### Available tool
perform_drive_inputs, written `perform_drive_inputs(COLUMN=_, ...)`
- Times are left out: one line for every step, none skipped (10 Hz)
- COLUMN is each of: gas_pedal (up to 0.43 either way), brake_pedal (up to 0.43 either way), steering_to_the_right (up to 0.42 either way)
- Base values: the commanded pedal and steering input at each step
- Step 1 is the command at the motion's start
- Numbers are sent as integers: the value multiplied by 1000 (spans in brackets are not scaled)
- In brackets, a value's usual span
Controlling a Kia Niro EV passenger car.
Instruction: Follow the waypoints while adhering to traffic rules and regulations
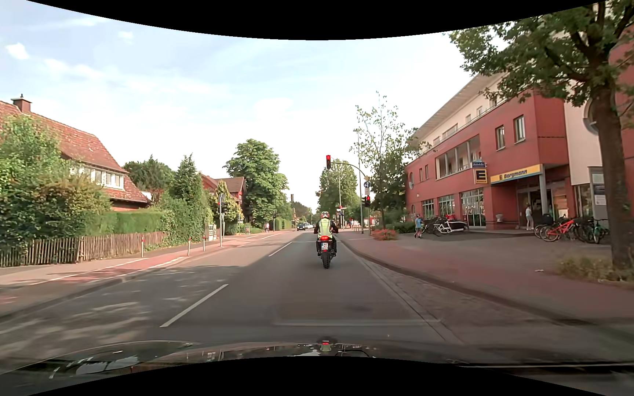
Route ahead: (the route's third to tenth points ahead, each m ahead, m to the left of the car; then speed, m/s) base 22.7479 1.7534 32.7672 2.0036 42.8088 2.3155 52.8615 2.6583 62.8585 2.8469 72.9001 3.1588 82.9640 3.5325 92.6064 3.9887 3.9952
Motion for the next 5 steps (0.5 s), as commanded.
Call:
perform_drive_inputs(gas_pedal=0, brake_pedal=0, steering_to_the_right=2)
perform_drive_inputs(gas_pedal=0, brake_pedal=0, steering_to_the_right=2)
perform_drive_inputs(gas_pedal=0, brake_pedal=0, steering_to_the_right=3)
perform_drive_inputs(gas_pedal=0, brake_pedal=0, steering_to_the_right=3)
perform_drive_inputs(gas_pedal=0, brake_pedal=0, steering_to_the_right=3)
